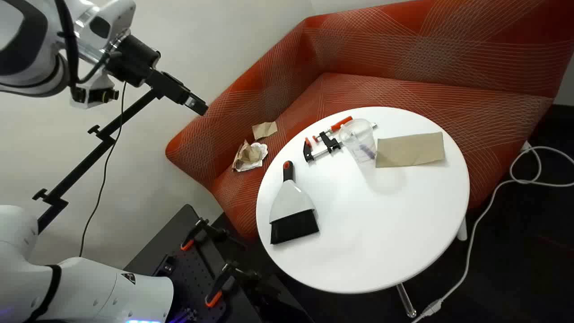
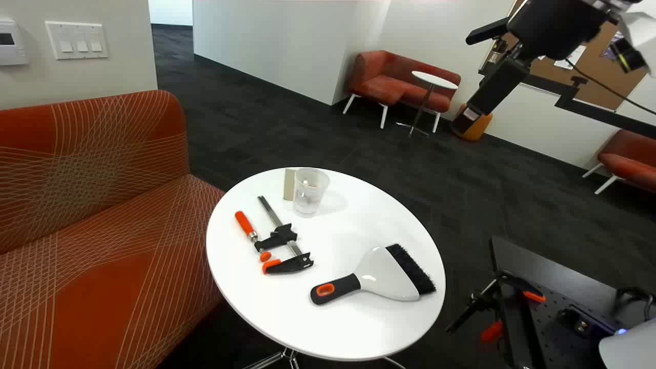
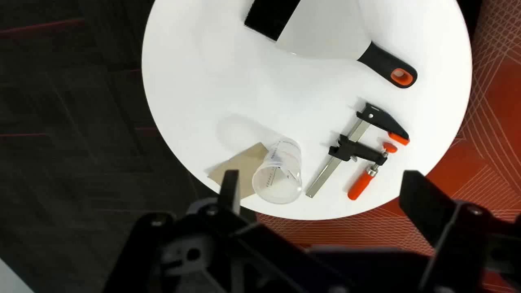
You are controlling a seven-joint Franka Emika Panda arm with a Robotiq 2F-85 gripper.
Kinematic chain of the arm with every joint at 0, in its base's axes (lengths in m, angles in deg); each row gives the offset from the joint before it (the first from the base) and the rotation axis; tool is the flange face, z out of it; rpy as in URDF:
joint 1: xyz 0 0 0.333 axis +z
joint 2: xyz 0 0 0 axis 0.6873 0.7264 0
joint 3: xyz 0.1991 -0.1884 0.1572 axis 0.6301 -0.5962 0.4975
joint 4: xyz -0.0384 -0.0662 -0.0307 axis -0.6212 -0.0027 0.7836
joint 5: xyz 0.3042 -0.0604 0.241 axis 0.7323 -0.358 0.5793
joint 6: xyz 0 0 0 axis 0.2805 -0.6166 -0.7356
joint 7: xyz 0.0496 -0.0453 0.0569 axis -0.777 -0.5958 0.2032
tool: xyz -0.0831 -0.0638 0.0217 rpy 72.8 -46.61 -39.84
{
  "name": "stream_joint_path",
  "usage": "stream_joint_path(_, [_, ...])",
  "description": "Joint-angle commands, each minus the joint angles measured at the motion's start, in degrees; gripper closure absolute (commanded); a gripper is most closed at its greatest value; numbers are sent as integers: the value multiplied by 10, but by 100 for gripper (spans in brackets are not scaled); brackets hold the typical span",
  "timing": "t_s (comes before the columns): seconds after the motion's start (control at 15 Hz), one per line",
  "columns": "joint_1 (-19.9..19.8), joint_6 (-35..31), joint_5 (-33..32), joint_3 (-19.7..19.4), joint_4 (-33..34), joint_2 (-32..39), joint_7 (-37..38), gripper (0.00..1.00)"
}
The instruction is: Pick the marker from the cup and put it on the table
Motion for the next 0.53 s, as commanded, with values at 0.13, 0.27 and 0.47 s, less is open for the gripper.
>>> stream_joint_path(0.13, [7,2,-4,-7,1,0,3,0])
stream_joint_path(0.27, [7,2,-4,-7,1,0,3,0])
stream_joint_path(0.47, [7,-6,-1,-9,13,15,6,0])
